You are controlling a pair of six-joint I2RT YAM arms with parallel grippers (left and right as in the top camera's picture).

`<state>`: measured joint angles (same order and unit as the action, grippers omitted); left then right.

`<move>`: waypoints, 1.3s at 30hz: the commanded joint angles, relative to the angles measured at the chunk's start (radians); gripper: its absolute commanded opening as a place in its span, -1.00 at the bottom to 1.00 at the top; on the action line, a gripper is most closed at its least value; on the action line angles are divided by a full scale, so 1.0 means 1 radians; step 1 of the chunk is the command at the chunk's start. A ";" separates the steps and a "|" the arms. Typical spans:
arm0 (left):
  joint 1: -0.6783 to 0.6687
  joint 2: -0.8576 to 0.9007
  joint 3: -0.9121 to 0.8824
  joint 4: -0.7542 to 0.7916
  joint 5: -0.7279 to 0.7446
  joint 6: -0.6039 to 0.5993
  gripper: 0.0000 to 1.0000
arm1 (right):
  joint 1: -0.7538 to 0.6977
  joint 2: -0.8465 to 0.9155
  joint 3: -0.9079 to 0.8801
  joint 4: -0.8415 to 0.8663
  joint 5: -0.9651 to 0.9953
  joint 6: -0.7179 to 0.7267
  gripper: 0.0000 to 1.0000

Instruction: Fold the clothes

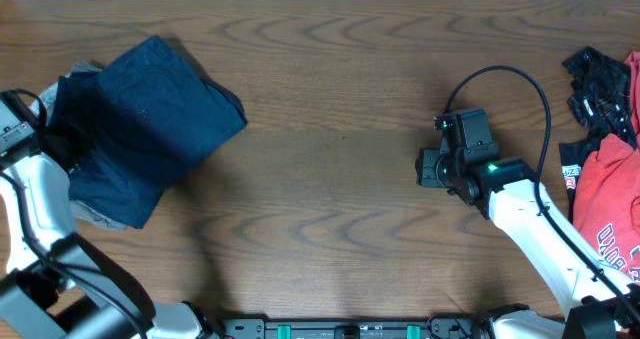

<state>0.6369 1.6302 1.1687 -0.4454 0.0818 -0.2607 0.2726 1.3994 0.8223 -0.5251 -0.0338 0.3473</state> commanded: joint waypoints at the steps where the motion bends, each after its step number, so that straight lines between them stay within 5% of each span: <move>1: -0.003 0.007 0.019 0.018 0.118 -0.040 -0.14 | -0.006 -0.010 0.001 -0.007 0.000 -0.015 0.01; 10: -0.045 -0.119 0.019 0.064 0.344 -0.005 -0.05 | -0.006 -0.010 0.000 -0.020 -0.002 -0.015 0.11; 15: -0.208 -0.170 0.019 0.019 0.355 0.064 0.04 | -0.006 -0.010 0.000 -0.049 -0.052 -0.025 0.32; 21: -0.499 -0.152 0.019 -0.166 0.278 0.135 0.06 | -0.009 -0.010 0.001 -0.113 -0.121 -0.076 0.57; 29: -0.813 -0.132 0.019 -0.500 0.114 0.156 0.54 | -0.110 -0.010 0.088 -0.269 -0.121 -0.113 0.59; 34: -0.859 -0.142 0.019 -0.696 0.111 0.150 0.55 | -0.182 -0.017 0.214 -0.478 -0.120 -0.121 0.72; 39: -0.864 -0.224 0.013 -0.746 0.107 0.146 0.55 | -0.213 -0.107 0.217 -0.510 -0.120 -0.116 0.90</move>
<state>-0.2245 1.4788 1.1774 -1.1820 0.2115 -0.1226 0.0746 1.3567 1.0306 -1.0348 -0.1493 0.2443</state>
